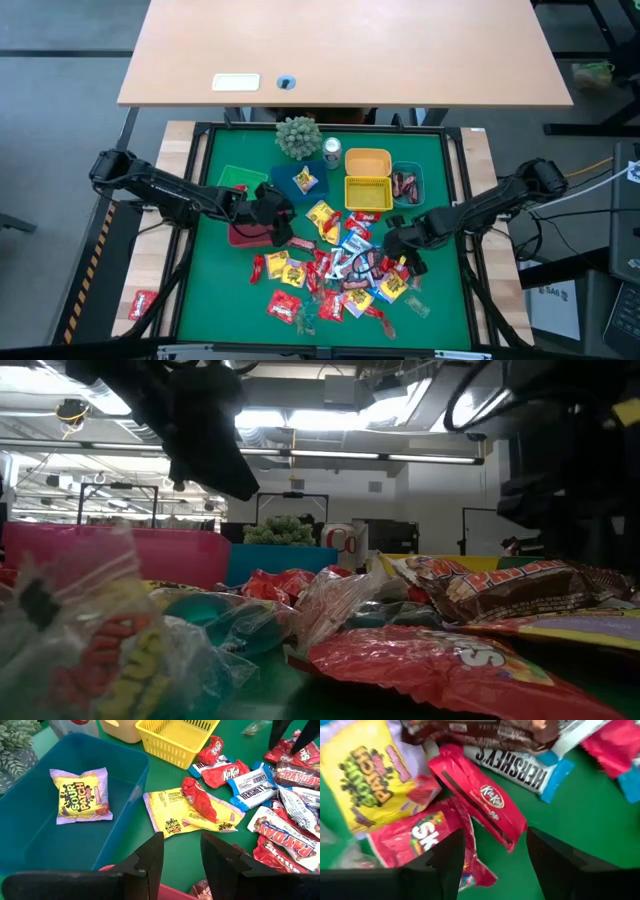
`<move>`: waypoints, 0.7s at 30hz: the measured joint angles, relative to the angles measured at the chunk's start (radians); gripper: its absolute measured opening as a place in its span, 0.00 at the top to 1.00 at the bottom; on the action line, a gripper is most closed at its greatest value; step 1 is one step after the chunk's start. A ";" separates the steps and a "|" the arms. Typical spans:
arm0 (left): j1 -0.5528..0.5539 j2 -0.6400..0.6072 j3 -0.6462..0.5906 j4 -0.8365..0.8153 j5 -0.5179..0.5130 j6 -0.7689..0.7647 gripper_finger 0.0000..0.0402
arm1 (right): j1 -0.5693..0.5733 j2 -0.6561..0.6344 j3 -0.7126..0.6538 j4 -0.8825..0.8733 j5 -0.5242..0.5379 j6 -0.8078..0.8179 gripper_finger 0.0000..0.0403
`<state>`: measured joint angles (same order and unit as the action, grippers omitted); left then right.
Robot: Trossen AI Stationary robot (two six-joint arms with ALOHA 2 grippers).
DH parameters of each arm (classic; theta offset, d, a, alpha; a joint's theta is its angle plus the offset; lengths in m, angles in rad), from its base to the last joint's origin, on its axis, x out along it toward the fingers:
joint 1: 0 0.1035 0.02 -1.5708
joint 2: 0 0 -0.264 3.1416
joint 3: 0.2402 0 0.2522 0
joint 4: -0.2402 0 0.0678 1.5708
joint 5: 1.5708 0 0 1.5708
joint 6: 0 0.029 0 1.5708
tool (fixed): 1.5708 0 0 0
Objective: Sort candy
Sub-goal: Put the red chocolate bar into the green bin
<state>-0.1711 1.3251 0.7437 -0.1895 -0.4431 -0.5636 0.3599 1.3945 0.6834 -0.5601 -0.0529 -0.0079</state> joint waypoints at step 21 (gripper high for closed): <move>0.000 -0.001 0.000 0.037 0.000 0.000 0.71 | 0.000 0.108 0.048 -0.013 -0.010 -0.026 0.86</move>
<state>-0.1711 1.3243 0.7437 -0.1529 -0.4433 -0.5638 0.3599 1.5028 0.7313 -0.5732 -0.0629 -0.0334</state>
